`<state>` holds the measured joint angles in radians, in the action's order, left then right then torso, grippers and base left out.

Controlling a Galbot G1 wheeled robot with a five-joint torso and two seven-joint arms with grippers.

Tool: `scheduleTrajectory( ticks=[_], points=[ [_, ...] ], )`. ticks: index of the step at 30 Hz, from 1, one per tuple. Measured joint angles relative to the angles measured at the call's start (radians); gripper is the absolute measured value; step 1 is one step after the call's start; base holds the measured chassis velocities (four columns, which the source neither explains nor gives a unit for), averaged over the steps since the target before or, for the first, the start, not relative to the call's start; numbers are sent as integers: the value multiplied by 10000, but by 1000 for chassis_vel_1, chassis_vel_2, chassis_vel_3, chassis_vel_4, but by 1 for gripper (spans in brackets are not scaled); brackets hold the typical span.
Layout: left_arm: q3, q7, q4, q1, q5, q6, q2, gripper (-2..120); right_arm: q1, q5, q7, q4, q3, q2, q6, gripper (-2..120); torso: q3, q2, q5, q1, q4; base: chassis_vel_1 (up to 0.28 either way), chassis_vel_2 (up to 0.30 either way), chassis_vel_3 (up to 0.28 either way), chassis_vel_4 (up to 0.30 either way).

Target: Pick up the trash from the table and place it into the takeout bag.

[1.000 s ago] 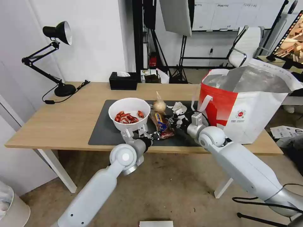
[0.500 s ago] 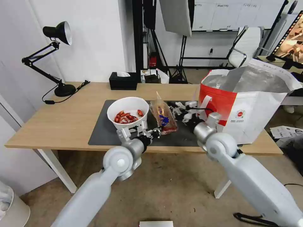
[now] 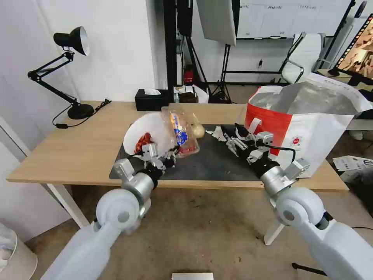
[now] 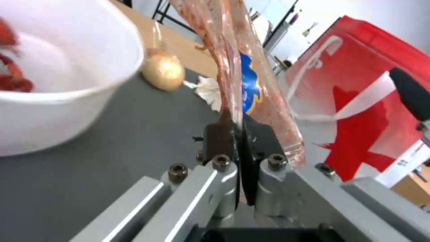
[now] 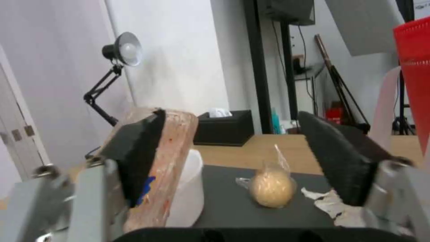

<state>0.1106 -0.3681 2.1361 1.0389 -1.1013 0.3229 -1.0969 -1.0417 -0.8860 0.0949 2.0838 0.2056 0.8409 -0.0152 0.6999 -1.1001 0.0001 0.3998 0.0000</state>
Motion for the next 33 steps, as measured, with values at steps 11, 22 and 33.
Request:
scheduleTrajectory(
  ticks=[11, 22, 33],
  points=[
    [147, 14, -286, -971, 46, -409, 441, 0, -408, 860, 115, -18, 31, -377, -664, 100, 1, 0, -2, 2, 3, 0, 0, 0, 0],
    [-1410, 537, -1709, -5046, 723, -928, 1518, 0, -2118, 3085, -101, -107, 14, 239, -657, 100, 2, 2, -6, 2, 4, 0, 0, 0, 0],
    [-6157, 1376, -5501, -11211, 3002, -1536, -874, 0, -2624, 4263, -187, -350, -230, 1212, -654, 100, 3, 3, 5, 6, -7, 0, 0, 0, 0]
  ],
)
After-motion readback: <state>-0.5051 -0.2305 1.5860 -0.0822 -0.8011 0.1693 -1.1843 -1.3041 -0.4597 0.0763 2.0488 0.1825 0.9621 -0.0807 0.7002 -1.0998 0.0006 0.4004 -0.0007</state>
